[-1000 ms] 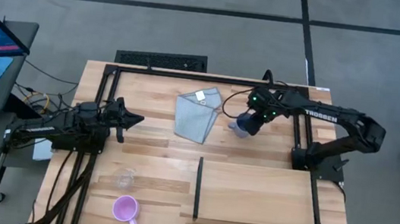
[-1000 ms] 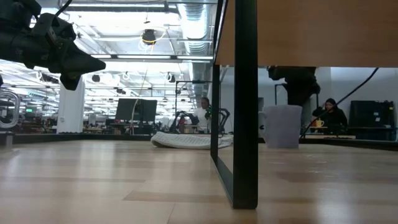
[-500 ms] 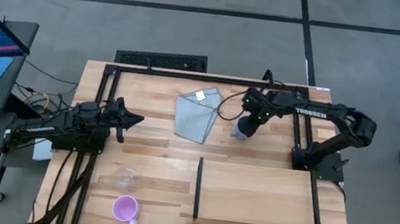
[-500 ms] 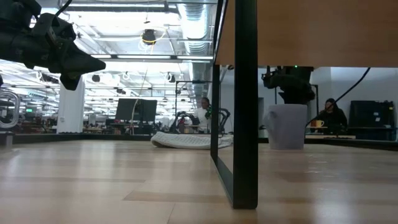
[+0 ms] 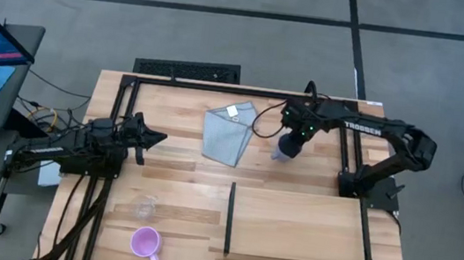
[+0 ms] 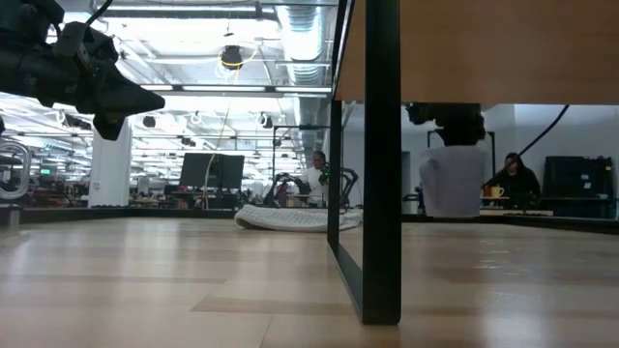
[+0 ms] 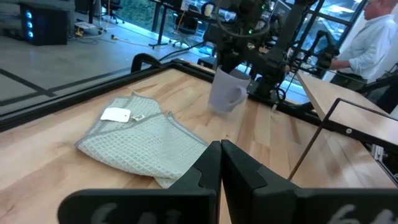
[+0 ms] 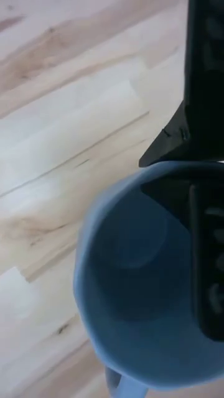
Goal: Stack small to large cups/mugs on shelf
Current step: Put the blue mug on the shelf
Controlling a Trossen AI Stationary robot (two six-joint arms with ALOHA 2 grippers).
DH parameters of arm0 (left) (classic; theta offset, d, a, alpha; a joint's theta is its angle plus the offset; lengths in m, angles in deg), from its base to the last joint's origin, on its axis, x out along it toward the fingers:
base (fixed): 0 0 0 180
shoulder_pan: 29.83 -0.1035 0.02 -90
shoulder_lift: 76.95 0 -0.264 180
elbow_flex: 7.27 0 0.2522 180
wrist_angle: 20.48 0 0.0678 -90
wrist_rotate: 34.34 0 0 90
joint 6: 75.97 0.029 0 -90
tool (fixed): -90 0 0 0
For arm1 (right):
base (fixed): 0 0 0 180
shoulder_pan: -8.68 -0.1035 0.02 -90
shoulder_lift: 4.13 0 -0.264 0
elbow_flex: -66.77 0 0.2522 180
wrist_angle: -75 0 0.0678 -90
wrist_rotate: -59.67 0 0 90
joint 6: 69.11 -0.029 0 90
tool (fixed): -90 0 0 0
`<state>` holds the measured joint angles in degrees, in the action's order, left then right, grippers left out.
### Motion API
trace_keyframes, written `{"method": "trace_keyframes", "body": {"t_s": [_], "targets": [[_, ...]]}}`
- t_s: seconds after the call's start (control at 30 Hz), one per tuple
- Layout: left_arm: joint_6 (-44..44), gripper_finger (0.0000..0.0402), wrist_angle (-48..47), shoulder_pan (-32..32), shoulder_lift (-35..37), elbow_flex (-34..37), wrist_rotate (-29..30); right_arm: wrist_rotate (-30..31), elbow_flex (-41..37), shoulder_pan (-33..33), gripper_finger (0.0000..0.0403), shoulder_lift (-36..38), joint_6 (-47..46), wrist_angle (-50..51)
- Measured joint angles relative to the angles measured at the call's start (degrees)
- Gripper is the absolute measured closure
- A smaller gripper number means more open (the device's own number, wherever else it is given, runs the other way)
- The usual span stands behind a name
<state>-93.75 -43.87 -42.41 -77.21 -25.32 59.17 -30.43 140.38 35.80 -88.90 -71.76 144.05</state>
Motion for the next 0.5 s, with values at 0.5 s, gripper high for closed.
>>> {"method": "trace_keyframes", "body": {"t_s": [0.5], "targets": [[0.0,0.0401,0.0,0.0,0.0,0.0,0.2,0.0,21.7,-0.1,0.0374,3.8,7.3,18.3]]}}
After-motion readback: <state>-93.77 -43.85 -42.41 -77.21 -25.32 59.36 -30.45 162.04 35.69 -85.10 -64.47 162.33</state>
